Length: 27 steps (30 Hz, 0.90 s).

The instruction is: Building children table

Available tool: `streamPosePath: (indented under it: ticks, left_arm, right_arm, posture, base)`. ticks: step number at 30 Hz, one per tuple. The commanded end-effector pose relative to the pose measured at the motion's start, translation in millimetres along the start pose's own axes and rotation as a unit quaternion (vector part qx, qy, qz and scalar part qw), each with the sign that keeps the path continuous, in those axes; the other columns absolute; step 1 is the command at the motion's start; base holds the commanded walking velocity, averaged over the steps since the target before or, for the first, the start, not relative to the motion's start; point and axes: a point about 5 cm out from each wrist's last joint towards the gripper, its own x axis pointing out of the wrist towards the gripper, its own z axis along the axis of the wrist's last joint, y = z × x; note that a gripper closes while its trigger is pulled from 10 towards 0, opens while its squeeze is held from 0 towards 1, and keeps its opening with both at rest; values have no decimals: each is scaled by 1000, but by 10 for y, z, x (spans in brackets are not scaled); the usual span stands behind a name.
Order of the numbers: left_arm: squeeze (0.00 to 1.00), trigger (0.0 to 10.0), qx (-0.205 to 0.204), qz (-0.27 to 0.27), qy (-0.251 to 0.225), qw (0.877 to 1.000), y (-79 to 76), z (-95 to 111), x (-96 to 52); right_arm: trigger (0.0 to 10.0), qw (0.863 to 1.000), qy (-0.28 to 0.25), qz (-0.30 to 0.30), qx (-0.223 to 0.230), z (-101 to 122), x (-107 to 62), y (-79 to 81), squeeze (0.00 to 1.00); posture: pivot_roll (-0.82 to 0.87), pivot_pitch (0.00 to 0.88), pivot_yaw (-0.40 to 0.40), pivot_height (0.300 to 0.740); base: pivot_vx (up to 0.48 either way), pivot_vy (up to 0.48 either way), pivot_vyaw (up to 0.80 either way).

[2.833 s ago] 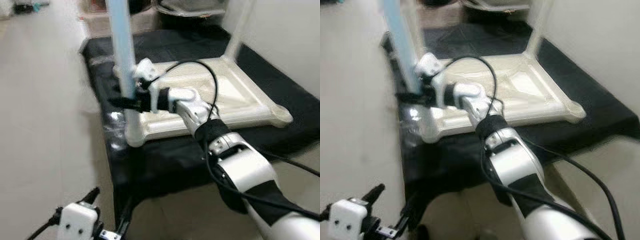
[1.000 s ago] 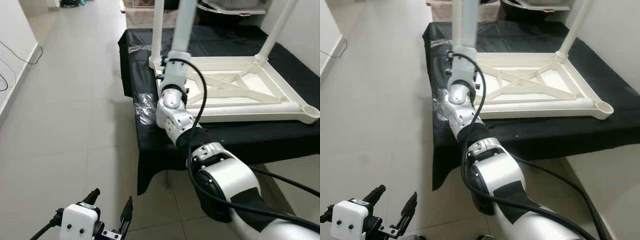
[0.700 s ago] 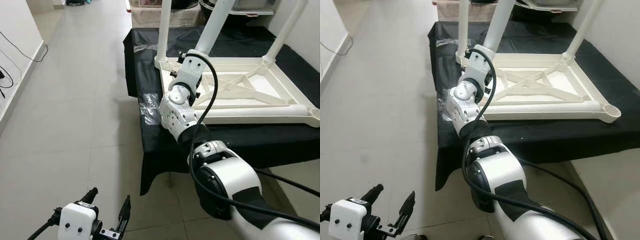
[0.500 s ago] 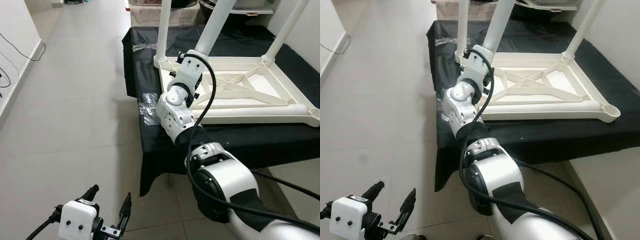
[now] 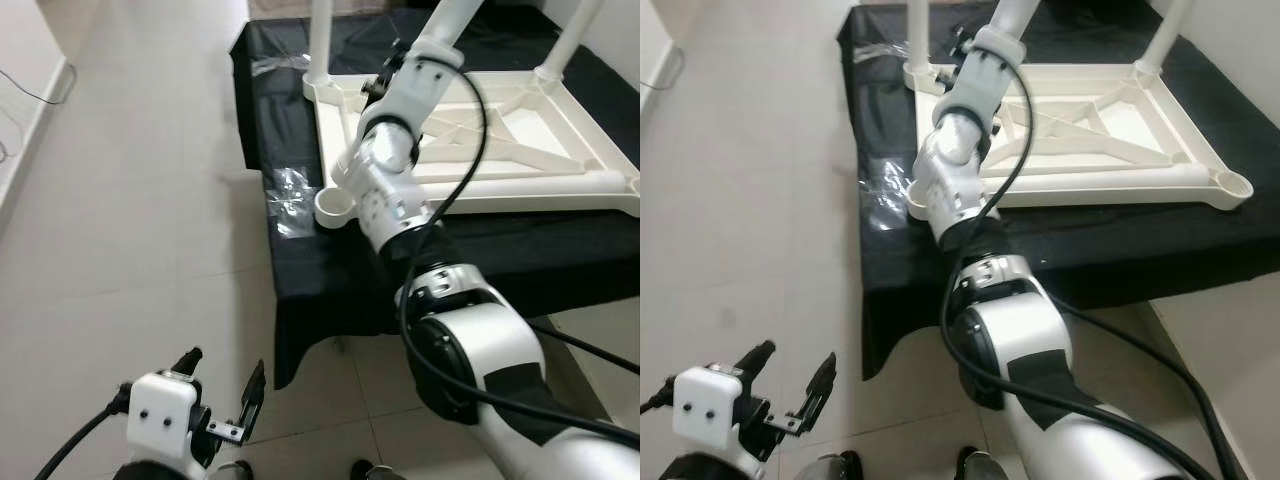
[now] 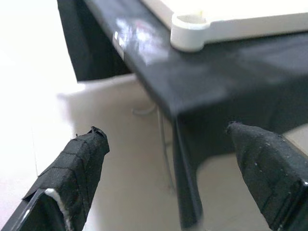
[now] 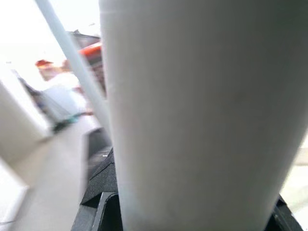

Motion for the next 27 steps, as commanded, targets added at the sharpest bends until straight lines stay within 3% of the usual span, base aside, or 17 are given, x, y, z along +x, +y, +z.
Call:
streamPosePath:
  ticks: [1, 2, 6, 9, 11, 12, 15, 16, 20, 21, 27]
  left_arm:
    - [1000, 10000, 1, 2, 24, 1000, 34, -66, -4]
    - [0, 10000, 20, 2, 29, 999, 63, -65, 43]
    - [0, 10000, 88, -4, 25, 996, 147, -26, 277]
    - [0, 10000, 102, -3, 20, 995, 177, 4, 384]
    - [0, 10000, 124, -11, 4, 992, 207, 82, 602]
    - [949, 10000, 139, -15, 2, 990, 222, 102, 712]
    - [949, 10000, 148, -17, 2, 989, 231, 114, 779]
    - [1000, 10000, 156, -15, -1, 988, 244, 137, 862]
    - [1000, 10000, 189, -23, 0, 982, 231, 183, 1016]
    - [0, 10000, 199, -26, 2, 980, 215, 187, 1065]
    - [0, 10000, 204, -29, 4, 978, 160, 178, 1202]
  right_arm:
    - [10000, 999, 14, 31, 13, -33, -33, 26, 0]
    - [10000, 997, 22, 72, 28, -57, -62, 56, 0]
    - [10000, 980, 85, 156, 85, -269, -208, 60, 0]
    - [10000, 975, 107, 169, 101, -361, -272, 32, 0]
    - [10000, 964, 125, 200, 123, -470, -405, -12, 0]
    - [10000, 960, 132, 214, 127, -506, -467, -21, 0]
    - [10000, 957, 135, 223, 126, -524, -503, -26, 0]
    - [10000, 953, 139, 235, 130, -530, -544, -19, 0]
    - [10000, 942, 150, 269, 133, -544, -642, -16, 0]
    - [10000, 939, 154, 278, 132, -554, -673, -16, 0]
    - [10000, 925, 167, 308, 144, -555, -798, 17, 0]
  posture:
    - [56, 144, -32, 740]
    - [51, 135, -32, 740]
    - [51, 123, -29, 740]
    - [45, 113, -28, 740]
    - [40, 105, -26, 740]
    - [40, 96, -24, 740]
    - [40, 96, -24, 740]
    - [35, 93, -21, 740]
    - [28, 88, -17, 740]
    - [32, 80, -17, 740]
    - [25, 74, -10, 740]
  base:
    - [0, 0, 0]
    - [0, 0, 0]
    - [0, 0, 0]
    - [0, 0, 0]
    - [0, 0, 0]
    - [0, 0, 0]
    - [0, 0, 0]
    - [0, 0, 0]
    - [0, 0, 0]
    - [0, 0, 0]
    - [0, 0, 0]
